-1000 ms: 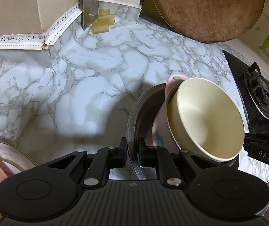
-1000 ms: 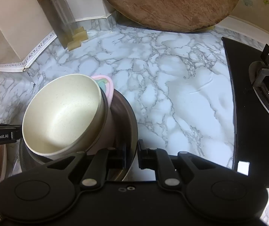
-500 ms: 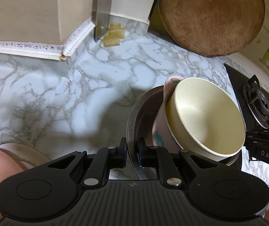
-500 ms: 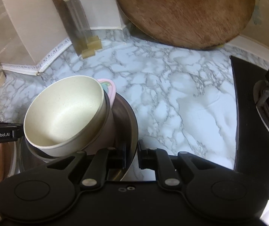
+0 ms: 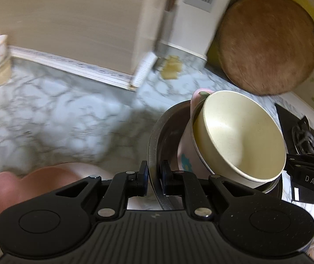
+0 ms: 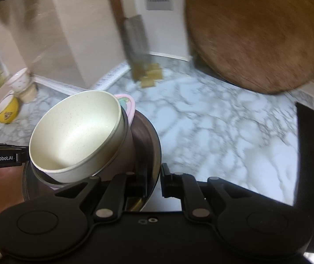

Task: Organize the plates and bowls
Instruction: 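Carry the steel bowl with nested pot and bowl toward the plate stack, then lower the steel bowl onto the pink pig plate and open both grippers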

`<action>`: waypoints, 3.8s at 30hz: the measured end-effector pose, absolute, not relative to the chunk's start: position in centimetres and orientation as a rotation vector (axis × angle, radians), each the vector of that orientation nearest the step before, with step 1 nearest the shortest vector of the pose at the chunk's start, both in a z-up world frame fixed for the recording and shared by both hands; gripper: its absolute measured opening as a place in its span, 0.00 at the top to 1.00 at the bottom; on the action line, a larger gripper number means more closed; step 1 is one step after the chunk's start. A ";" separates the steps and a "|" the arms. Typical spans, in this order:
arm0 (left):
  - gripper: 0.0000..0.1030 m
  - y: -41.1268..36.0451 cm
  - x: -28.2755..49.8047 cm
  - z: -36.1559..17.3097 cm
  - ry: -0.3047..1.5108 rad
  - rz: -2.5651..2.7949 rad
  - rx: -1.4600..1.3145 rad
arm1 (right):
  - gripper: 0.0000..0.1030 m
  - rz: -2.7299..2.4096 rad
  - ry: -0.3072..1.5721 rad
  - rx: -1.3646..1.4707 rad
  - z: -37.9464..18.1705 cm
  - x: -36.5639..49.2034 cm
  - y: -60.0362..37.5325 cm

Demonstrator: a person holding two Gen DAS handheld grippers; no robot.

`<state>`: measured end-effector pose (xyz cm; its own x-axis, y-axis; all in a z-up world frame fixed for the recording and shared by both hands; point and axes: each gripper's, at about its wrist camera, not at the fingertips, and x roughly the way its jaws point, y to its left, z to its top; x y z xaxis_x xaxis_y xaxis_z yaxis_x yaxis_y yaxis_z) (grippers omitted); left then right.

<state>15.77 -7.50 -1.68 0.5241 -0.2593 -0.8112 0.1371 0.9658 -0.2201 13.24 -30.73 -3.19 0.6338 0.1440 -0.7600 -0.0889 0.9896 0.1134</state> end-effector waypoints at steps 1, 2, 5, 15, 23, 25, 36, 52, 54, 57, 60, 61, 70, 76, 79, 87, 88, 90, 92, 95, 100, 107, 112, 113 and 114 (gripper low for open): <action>0.90 -6.7 15.5 -1.5 0.987 -0.224 -0.142 | 0.88 0.148 0.871 0.063 -3.0 13.3 -30.1; 0.90 -5.9 15.2 -1.3 0.984 -0.207 -0.150 | 0.88 0.163 0.867 0.059 -2.8 13.4 -29.4; 0.90 -3.5 14.4 -0.8 0.976 -0.160 -0.174 | 0.88 0.213 0.858 0.043 -2.2 13.8 -27.2; 0.90 4.5 10.6 -0.3 0.955 -0.015 -0.231 | 0.88 0.370 0.855 -0.020 -1.7 14.4 -19.4; 0.90 8.1 7.5 -1.8 0.979 0.058 -0.261 | 0.88 0.451 0.890 -0.061 -3.1 13.7 -15.1; 0.90 8.6 7.0 -2.3 0.984 0.068 -0.264 | 0.88 0.461 0.903 -0.069 -3.8 13.6 -14.4; 0.89 9.2 5.6 -4.4 0.986 0.096 -0.254 | 0.88 0.479 0.937 -0.103 -5.9 13.1 -12.8; 0.89 9.1 6.2 -6.1 0.981 0.091 -0.232 | 0.87 0.458 0.948 -0.134 -7.3 13.3 -12.2; 0.89 9.1 6.3 -6.2 0.976 0.087 -0.227 | 0.87 0.453 0.951 -0.129 -7.4 13.4 -12.3; 0.89 8.8 6.3 -6.2 0.971 0.086 -0.213 | 0.87 0.449 0.950 -0.123 -7.5 13.4 -12.4; 0.88 8.7 6.2 -6.2 0.963 0.080 -0.202 | 0.87 0.444 0.946 -0.120 -7.5 13.5 -12.5; 0.88 8.6 6.2 -6.2 0.961 0.079 -0.198 | 0.87 0.443 0.948 -0.118 -7.5 13.5 -12.5; 0.88 8.8 6.2 -6.1 0.966 0.066 -0.200 | 0.87 0.428 0.965 -0.103 -7.6 13.5 -12.7; 0.88 8.6 5.9 -6.0 0.963 0.054 -0.185 | 0.87 0.429 0.954 -0.100 -7.2 13.0 -12.9; 0.88 8.6 5.7 -5.9 0.963 0.050 -0.186 | 0.86 0.432 0.944 -0.094 -6.8 12.8 -13.2; 0.87 8.3 4.5 -4.6 0.933 0.053 -0.154 | 0.86 0.438 0.888 -0.089 -5.4 11.6 -13.9; 0.87 8.3 4.3 -4.4 0.925 0.055 -0.149 | 0.86 0.443 0.877 -0.088 -5.1 11.4 -14.0; 0.87 8.3 3.8 -4.0 0.913 0.063 -0.144 | 0.85 0.454 0.859 -0.081 -4.6 10.9 -14.1; 0.87 8.4 3.6 -3.6 0.906 0.063 -0.145 | 0.81 0.465 0.839 -0.074 -4.2 10.4 -14.2; 0.87 8.2 3.1 -3.0 0.890 0.062 -0.133 | 0.34 0.475 0.811 -0.075 -3.5 9.6 -14.2; 0.87 7.7 2.3 -2.2 0.870 0.051 -0.120 | 0.16 0.509 0.754 -0.065 -2.2 8.1 -14.1; 0.35 7.3 0.8 -1.0 0.812 0.028 -0.120 | 0.08 0.541 0.695 -0.079 -0.9 6.1 -14.0; 0.32 6.8 -0.1 -0.2 0.792 0.017 -0.116 | 0.03 0.546 0.677 -0.047 -0.4 5.3 -14.5; 0.27 6.8 -0.2 -0.2 0.791 0.013 -0.121 | 0.02 0.547 0.670 -0.047 -0.2 5.1 -14.6; 0.25 6.8 -0.4 -0.1 0.788 0.011 -0.127 | 0.01 0.548 0.660 -0.047 -0.1 4.8 -14.6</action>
